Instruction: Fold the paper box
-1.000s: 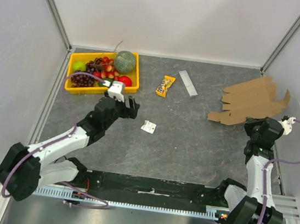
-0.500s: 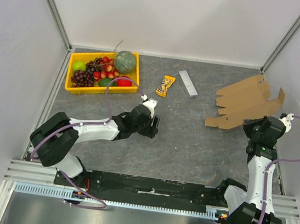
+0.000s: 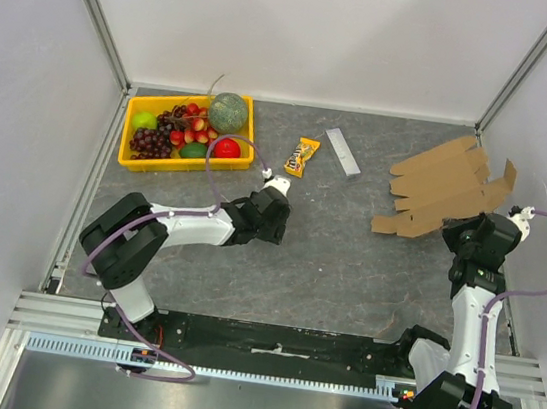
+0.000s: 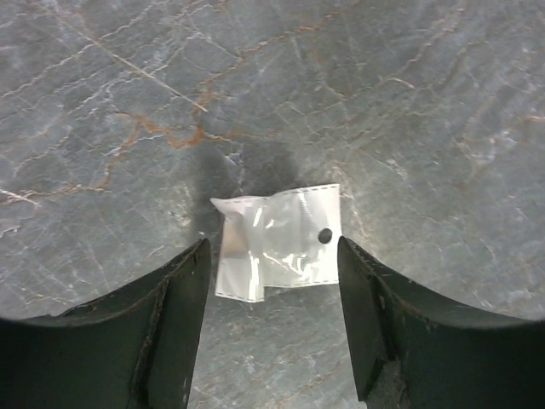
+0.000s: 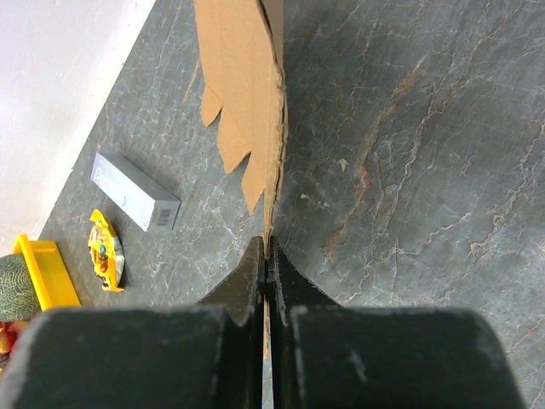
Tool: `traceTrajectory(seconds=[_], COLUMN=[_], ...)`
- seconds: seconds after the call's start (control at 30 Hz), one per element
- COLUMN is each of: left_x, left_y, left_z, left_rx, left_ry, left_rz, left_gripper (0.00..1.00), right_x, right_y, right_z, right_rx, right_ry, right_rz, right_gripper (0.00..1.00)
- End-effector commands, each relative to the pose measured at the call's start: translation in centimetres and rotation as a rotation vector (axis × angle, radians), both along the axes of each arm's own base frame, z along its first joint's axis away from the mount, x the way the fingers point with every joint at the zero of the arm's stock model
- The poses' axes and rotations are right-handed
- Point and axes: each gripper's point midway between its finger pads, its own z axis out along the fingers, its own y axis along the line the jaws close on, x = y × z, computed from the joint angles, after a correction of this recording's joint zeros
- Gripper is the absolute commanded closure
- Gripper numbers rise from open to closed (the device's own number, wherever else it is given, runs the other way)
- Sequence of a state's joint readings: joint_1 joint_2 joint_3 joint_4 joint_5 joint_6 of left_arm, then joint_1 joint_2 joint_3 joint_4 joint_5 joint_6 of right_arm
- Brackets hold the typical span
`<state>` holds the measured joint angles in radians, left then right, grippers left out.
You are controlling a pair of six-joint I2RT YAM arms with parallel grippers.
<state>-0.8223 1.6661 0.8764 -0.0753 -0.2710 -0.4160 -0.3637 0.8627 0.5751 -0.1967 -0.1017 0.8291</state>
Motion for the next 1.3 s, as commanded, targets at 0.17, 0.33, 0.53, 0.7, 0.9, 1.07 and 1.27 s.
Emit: traceTrajectory(seconds=[0.17, 0.33, 0.53, 0.7, 0.9, 1.07, 1.27], left_x=[3.0, 4.5, 6.1, 6.9, 6.3, 5.5, 5.0], left_y=[3.7, 7.2, 12.9, 16.0, 14.7, 13.5, 12.0], left_z=[-0.2, -0.5, -0.1, 1.1, 3.7, 6.8, 11.0], left_rx=[0.09, 0.126, 0.166, 0.115, -0.001, -0.098, -0.196], left_ry=[-0.004, 0.004, 0.006, -0.001, -0.029, -0.07, -0.124], left_rz=[0.149, 0.231, 0.376, 0.45, 0.419, 0.382, 0.293], left_gripper=[0.37, 0.4, 0.42, 0.43, 0.34, 0.27, 0.09], right_x=[0.4, 0.3, 0.3, 0.3, 0.8, 2.3, 4.2], right_y=[0.4, 0.4, 0.4, 0.2, -1.4, -2.2, -0.2], right_z=[1.4, 1.3, 1.4, 1.8, 5.6, 9.4, 15.3], right_rx=[-0.024, -0.024, -0.031, -0.045, -0.127, -0.183, -0.243], right_ry=[-0.053, -0.055, -0.056, -0.06, -0.067, -0.044, -0.085], right_rz=[0.035, 0.035, 0.04, 0.037, -0.005, 0.025, 0.201], right_gripper=[1.0, 1.0, 1.0, 1.0, 1.0, 1.0, 1.0])
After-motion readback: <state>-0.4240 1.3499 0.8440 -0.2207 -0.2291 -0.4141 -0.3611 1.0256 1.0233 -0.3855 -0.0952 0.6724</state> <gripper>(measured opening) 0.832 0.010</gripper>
